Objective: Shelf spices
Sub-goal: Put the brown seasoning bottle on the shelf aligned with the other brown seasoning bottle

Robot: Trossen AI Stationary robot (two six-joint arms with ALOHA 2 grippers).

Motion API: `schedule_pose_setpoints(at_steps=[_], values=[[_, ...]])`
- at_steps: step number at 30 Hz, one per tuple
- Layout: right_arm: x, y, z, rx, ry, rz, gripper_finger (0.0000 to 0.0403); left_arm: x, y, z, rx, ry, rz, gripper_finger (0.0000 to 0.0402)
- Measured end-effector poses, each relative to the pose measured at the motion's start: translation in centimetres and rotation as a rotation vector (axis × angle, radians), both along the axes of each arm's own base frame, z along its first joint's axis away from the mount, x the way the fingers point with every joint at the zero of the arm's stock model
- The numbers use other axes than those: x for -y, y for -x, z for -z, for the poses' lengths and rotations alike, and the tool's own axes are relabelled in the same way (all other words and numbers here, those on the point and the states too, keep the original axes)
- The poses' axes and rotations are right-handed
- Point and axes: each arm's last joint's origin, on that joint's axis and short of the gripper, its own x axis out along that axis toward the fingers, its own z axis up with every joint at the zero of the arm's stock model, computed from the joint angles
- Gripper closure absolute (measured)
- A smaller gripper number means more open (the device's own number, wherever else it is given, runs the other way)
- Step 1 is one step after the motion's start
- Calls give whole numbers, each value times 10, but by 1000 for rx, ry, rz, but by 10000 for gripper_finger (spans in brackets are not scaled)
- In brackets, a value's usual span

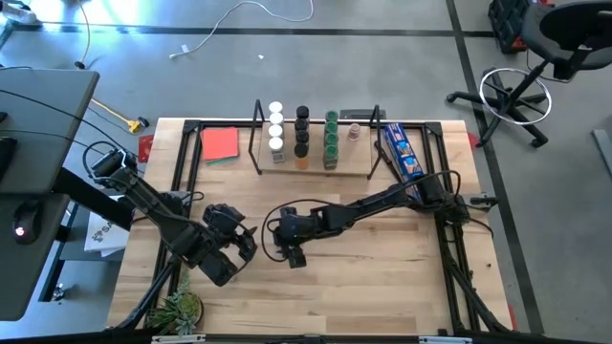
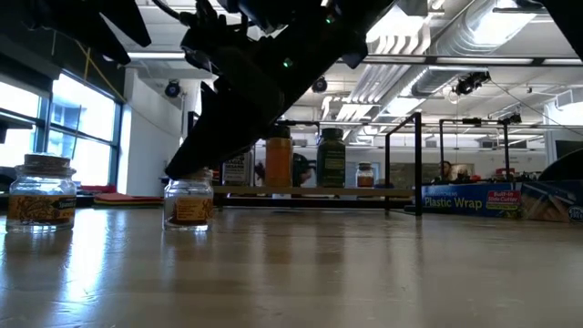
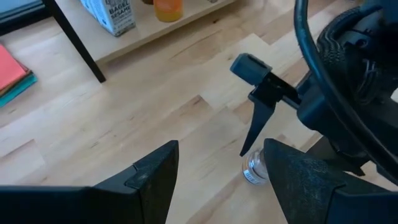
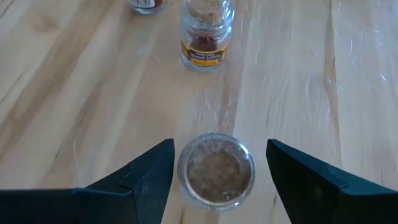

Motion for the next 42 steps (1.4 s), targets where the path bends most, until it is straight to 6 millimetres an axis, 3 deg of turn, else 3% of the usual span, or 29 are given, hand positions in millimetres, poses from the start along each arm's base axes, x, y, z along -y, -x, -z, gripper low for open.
schedule_pose_setpoints(at_steps=[6, 13, 16, 19, 24, 27, 30, 33, 37, 42], values=[[0, -1, 9, -20, -10, -1, 163, 0, 0, 0, 6, -9, -1, 172], [-3, -2, 12, -19, -34, -24, 239, 0, 0, 0, 6, -10, 0, 172], [-5, 0, 7, -28, -40, -19, 242, 0, 0, 0, 5, -10, -1, 172], [-5, 12, -13, -75, 15, 12, 242, 0, 0, 0, 4, -10, 0, 172], [3, 57, -68, -122, 179, 69, 242, 3, 2, 0, 6, -20, 18, 172], [26, 99, -82, -121, 205, 147, 242, 5, 4, 0, 15, -29, 30, 172], [61, 146, -88, -129, 207, 302, 242, 7, 5, -1, 28, -43, 39, 172], [96, 181, -99, -92, 166, 444, 242, 8, 6, -2, 54, -69, 40, 172], [138, 203, -114, -39, 153, 563, 242, 6, 4, -2, 75, -93, 29, 172], [188, 206, -119, -40, 127, 587, 242, 2, 1, -2, 65, -102, 18, 172]])
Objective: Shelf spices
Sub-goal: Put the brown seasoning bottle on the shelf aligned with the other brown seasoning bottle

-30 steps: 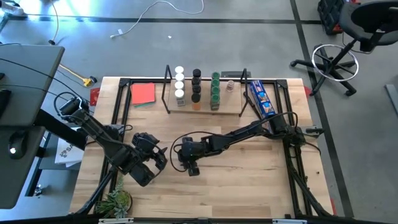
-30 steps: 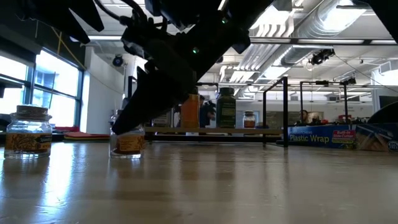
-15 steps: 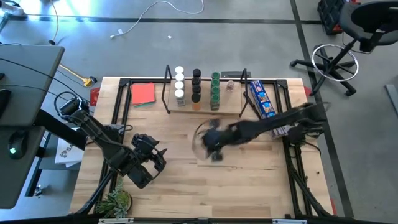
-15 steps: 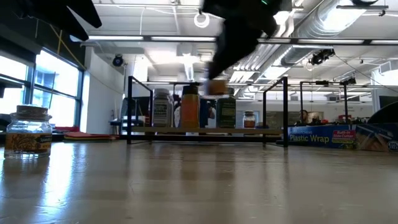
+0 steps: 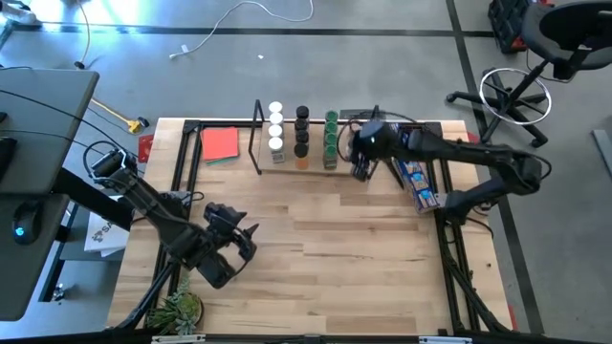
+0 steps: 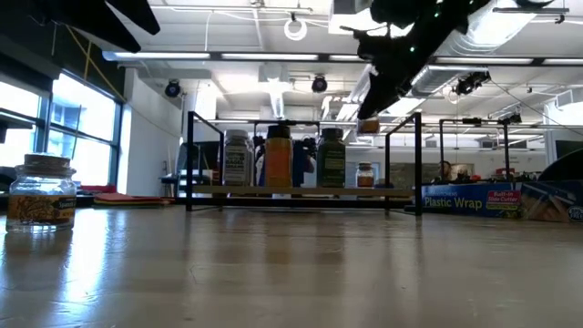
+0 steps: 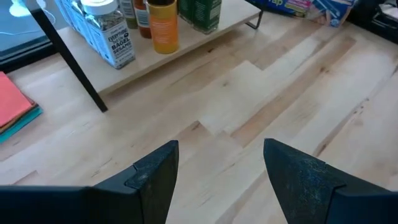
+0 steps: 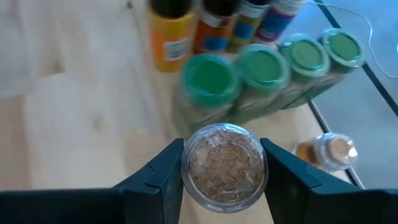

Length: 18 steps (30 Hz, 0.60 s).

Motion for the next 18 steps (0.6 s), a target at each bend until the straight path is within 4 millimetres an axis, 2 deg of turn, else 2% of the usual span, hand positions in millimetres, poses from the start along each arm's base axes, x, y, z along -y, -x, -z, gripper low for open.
schedule_pose_setpoints(at_steps=[4, 7, 14, 18], values=[[32, 3, 11, -34, -14, 39, 242, -3, -2, 0, -11, -2, -8, 172], [49, 3, 20, -36, -52, 44, 242, -4, -3, 0, -17, 4, -13, 172], [69, -5, 43, -59, -86, 43, 242, -5, -3, 1, -19, 6, -17, 172], [71, -6, 62, -129, -145, 50, 242, -5, -3, 1, -20, 7, -17, 172]])
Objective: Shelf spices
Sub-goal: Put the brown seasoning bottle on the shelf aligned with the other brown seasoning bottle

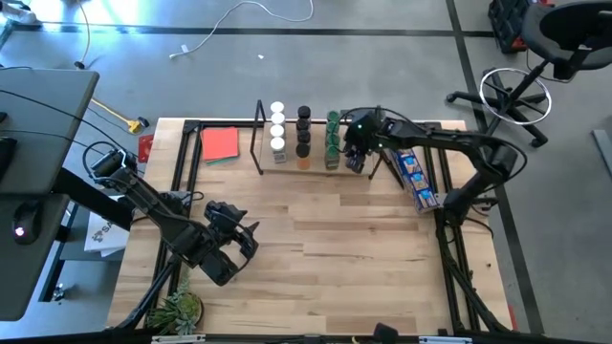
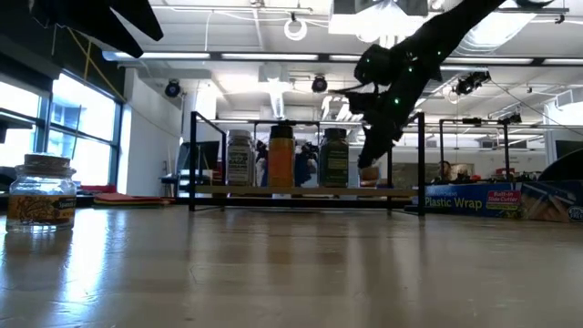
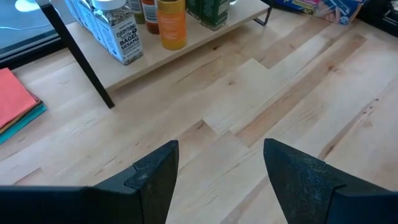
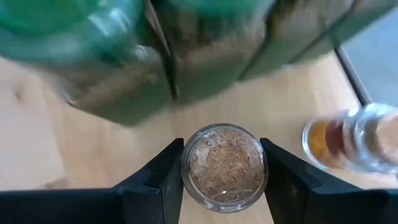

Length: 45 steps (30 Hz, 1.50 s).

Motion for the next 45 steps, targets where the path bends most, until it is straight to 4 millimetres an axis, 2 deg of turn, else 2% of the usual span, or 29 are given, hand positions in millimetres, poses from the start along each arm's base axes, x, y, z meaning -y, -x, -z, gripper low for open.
schedule_pose_setpoints(at_steps=[5, 10, 24, 33, 37, 45], values=[[4, -3, 9, -22, -8, 22, 238, 0, 0, 0, -9, 11, 2, 172], [5, -3, 9, -29, 7, 48, 205, 0, 0, 1, -13, 15, 2, 172], [6, -1, 8, -55, 51, 111, 194, 0, 0, 1, -13, 16, 3, 172], [6, 0, 8, -67, 66, 125, 161, 0, 0, 1, -14, 16, 3, 172], [8, -3, 0, -60, 67, 120, 158, 0, 0, 1, -14, 17, 3, 172], [15, -7, -27, -96, 181, 185, 158, 1, 0, 1, -11, 20, 3, 172]])
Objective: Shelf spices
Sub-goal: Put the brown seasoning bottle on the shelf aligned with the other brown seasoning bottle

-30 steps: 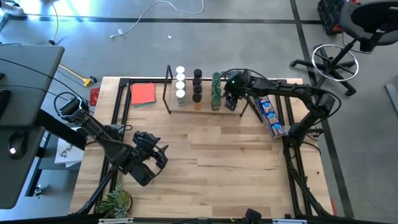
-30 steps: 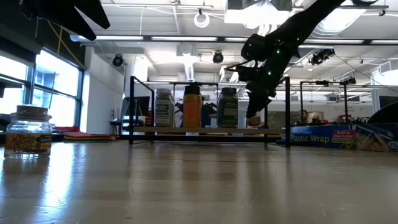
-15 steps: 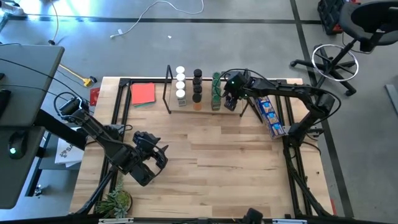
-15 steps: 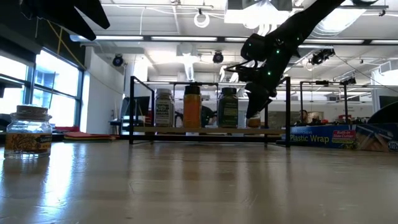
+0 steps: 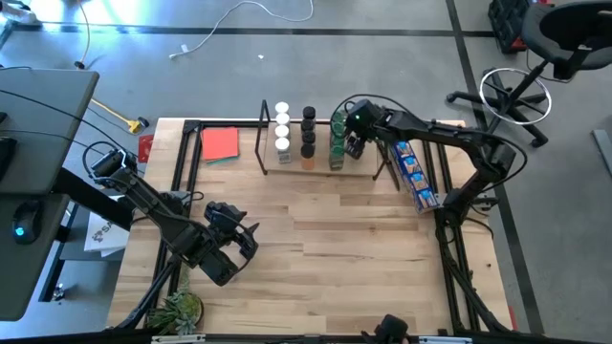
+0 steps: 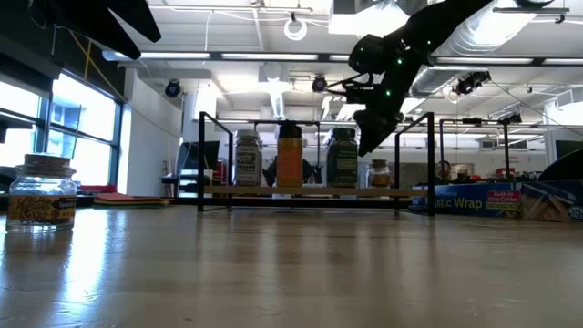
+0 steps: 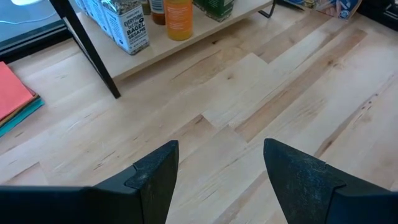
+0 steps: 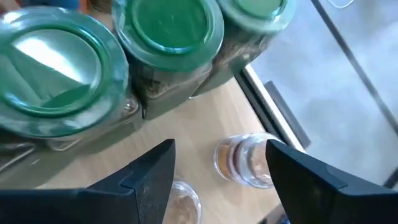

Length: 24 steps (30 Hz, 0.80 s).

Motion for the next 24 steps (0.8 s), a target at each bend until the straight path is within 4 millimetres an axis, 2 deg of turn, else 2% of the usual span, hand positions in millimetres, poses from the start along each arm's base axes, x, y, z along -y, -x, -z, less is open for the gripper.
schedule_pose_setpoints(at_steps=[8, 13, 18, 24], values=[[-4, 2, -27, -143, -15, -72, 163, 0, 0, 0, -1, -1, 1, 172], [-16, 4, -40, -195, -131, -179, 210, 0, 0, 0, -4, -5, 5, 172], [-24, 6, -29, -171, -291, -265, 297, 0, 0, 0, -4, -5, 5, 172], [-23, 6, -3, -180, -328, -270, 377, 0, 0, 0, -5, -8, 7, 172]])
